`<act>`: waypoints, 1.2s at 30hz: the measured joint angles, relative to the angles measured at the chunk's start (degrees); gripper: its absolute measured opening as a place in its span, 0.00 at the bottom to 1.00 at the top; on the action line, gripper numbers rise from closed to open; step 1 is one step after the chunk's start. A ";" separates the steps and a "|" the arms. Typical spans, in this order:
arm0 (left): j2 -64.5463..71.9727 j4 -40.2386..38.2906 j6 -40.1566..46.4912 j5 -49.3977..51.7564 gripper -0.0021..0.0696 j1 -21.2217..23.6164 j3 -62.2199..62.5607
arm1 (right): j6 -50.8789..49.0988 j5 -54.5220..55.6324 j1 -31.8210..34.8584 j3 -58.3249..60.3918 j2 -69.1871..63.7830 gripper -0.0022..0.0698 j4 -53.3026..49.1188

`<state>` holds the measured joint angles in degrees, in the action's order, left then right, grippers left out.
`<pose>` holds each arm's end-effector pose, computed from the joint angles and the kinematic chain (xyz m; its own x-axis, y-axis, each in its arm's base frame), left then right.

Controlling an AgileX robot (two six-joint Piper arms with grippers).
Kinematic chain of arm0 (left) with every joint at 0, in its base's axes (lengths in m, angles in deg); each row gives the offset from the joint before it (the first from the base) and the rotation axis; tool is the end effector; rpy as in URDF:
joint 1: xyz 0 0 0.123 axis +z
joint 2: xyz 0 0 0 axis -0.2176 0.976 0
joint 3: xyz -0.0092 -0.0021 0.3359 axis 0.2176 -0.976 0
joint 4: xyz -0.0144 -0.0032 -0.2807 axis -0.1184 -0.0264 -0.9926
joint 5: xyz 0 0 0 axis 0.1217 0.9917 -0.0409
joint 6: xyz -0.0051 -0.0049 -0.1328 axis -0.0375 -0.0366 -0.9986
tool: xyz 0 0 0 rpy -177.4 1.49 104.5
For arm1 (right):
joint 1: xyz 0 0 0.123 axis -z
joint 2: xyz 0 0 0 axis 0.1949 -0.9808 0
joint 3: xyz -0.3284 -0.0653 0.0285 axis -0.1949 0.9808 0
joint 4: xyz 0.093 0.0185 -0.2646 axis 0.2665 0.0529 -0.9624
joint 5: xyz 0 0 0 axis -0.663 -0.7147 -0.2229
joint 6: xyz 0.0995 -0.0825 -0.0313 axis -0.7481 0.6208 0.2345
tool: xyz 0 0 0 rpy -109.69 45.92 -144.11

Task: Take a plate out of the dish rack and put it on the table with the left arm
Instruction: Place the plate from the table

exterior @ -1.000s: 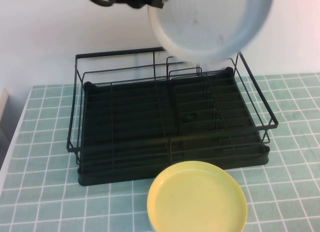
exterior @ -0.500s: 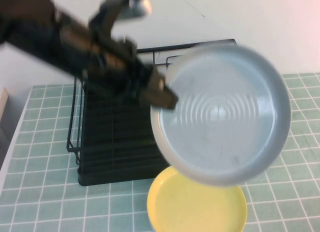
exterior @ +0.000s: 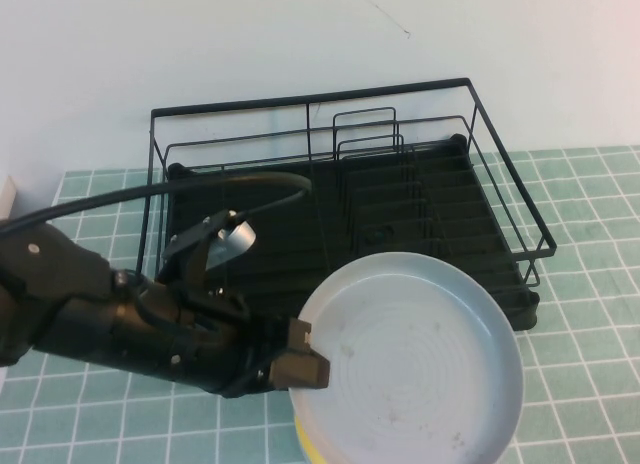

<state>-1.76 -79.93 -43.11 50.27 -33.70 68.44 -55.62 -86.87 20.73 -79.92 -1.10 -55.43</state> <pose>0.2511 -0.1856 0.2655 -0.9467 0.0058 -0.3219 0.2438 0.6660 -0.7050 0.0709 -0.0121 0.1643 -0.2623 0.0390 -0.9642 0.1655 0.9862 -0.0052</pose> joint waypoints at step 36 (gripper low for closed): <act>10.90 -2.34 3.79 -9.26 0.43 -3.40 -1.45 | 0.00 0.00 0.00 0.00 0.00 0.03 0.31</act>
<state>9.14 -82.27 -39.31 41.01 -37.10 66.99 -55.62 -86.87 20.73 -79.92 -1.10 -55.12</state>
